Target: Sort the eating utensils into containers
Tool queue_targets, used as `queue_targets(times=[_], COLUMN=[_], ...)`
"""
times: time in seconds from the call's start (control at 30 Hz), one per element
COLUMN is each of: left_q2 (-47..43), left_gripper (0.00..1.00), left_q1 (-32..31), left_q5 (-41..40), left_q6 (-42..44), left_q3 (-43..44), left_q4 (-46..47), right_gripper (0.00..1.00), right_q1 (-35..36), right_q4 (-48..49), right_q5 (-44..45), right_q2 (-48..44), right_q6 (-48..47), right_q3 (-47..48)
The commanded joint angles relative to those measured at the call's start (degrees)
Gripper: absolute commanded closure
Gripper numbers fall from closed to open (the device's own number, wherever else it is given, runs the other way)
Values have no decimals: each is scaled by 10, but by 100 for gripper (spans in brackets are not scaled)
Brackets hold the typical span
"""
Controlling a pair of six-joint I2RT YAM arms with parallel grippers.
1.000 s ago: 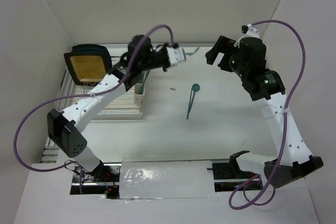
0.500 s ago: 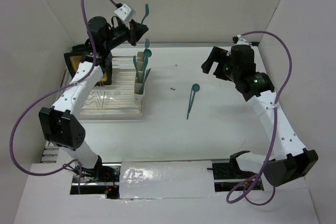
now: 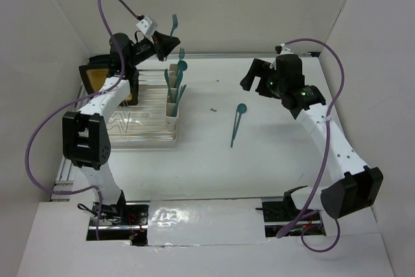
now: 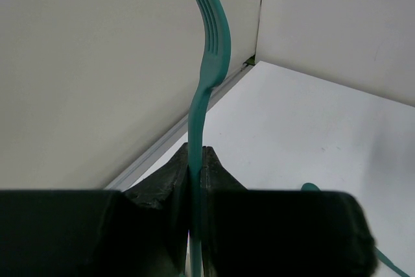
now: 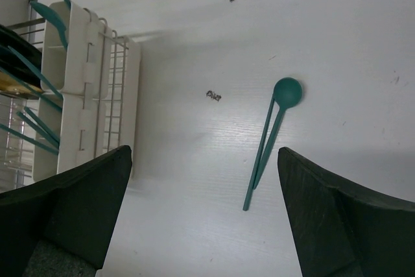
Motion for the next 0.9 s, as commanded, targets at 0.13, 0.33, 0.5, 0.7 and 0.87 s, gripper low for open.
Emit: queue_targets(times=[0.13,0.33,0.5,0.7,0.87], left_q2=[71,105,135,168,185], left_gripper=[82,82,81,81,81], left_q1=[24,27,32,32,30], left_q5=[97,114,119,117,112], left_q6=[-51,-36,-56,-73,-80], left_q3=[0,-6,11,26,35], left_q4=[191,237,266,281,292], right_gripper=[0,0,0,0,0], right_q1=[0,0,-1,-1,-2], right_q4=[56,61,61,51,63], right_q5=[9,9,4,-1,-2], right_q2=[23,55,86,113,122], right_q6=[-18,-26,-27,-27,-29], right_q3=[7,25,46,68,68])
